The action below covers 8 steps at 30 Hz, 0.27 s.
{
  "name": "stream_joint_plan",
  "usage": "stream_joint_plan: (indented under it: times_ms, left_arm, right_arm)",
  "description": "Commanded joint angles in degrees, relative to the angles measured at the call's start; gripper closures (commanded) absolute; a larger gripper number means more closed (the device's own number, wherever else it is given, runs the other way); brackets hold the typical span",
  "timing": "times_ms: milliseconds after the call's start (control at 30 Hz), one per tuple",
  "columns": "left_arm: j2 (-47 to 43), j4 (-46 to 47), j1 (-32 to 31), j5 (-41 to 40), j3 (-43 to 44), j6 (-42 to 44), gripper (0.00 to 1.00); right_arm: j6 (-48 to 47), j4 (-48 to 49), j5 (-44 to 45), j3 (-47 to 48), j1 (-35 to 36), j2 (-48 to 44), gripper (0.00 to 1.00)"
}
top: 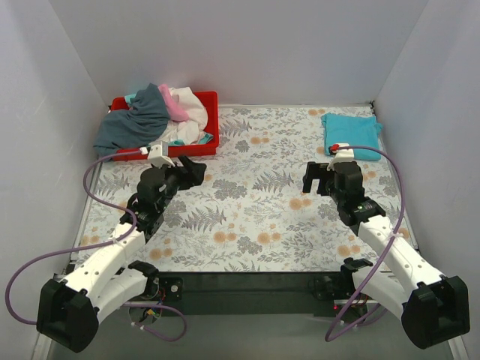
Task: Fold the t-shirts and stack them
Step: Neatly place the folded tshirt to the corner
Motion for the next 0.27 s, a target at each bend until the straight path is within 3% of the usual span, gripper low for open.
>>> stream_joint_plan:
  times_ms: [0,233]
  left_arm:
    - [-1.1,-0.1,0.2,-1.8,-0.4,1.3,0.34]
    - [-0.6,-0.3,0.2,-2.5,-0.2,1.9,0.34]
  right_arm:
    - [-0.1,0.9,0.9,1.0,0.3,-0.2,0.02]
    - [-0.5,1.0,3.0,1.3,0.3,-0.4,0.02]
